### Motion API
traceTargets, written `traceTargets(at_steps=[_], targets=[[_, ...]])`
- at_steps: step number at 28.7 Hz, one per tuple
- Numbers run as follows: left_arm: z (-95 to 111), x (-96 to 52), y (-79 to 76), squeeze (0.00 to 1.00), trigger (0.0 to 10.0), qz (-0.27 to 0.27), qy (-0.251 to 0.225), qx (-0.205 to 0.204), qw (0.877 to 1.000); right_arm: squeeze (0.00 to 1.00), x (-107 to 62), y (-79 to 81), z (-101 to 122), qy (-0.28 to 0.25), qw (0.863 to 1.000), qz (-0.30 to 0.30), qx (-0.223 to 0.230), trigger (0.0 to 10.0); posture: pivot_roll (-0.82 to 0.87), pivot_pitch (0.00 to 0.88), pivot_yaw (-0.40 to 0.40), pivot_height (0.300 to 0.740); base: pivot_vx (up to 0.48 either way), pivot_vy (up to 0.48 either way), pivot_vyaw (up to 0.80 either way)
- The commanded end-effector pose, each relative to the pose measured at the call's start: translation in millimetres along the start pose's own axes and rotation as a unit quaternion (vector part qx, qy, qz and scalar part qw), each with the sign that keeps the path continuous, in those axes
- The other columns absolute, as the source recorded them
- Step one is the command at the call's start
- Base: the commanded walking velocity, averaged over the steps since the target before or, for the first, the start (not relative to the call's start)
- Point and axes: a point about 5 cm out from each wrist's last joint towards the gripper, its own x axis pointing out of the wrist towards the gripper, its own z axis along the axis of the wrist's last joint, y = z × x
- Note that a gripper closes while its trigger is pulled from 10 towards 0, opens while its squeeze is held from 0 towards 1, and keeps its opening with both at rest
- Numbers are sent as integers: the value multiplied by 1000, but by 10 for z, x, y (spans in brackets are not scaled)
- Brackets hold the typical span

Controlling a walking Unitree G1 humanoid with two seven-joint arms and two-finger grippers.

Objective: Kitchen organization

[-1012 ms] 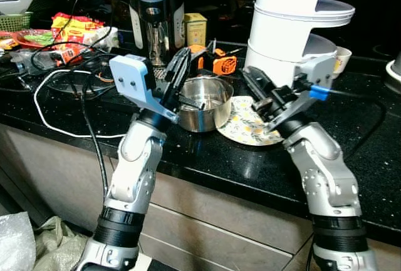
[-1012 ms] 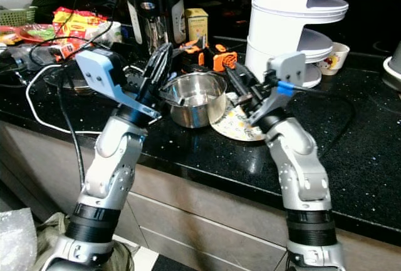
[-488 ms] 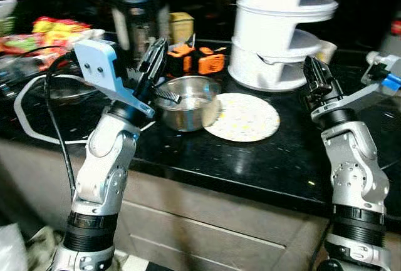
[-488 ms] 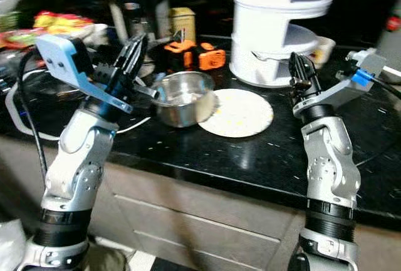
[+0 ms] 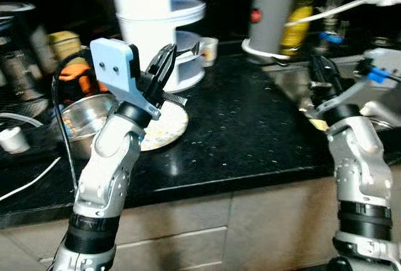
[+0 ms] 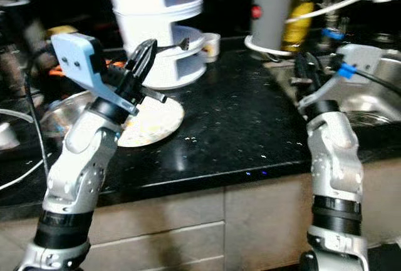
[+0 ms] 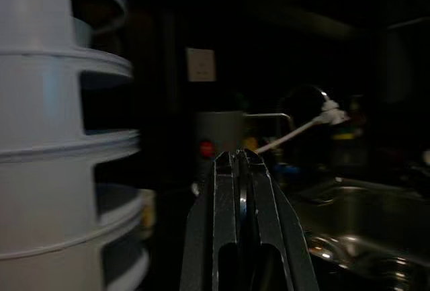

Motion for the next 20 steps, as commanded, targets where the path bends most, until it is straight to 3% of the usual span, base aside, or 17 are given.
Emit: traceTargets(at_steps=[1, 5, 9, 20], targets=[[-47, -42, 76, 0, 10000, 18, 16, 8, 1000, 0, 22, 159, -23, 1, 999, 31, -11, 10000, -22, 0, 21, 740, 0, 0, 0], [-81, -69, 107, 0, 10000, 31, 24, 12, 999, 0, 30, 350, -83, 6, 998, 60, -23, 10000, -23, 0, 19, 740, 0, 0, 0], [-115, -106, 150, 0, 10000, 45, 31, 21, 998, 0, 34, 585, -138, 12, 996, 92, -13, 10000, -19, 0, 14, 740, 0, -361, 0], [-145, -127, 139, 0, 10000, 47, 38, 18, 998, 0, 31, 682, -144, 12, 994, 111, -19, 10000, -23, 0, 7, 740, 0, -430, 0]])
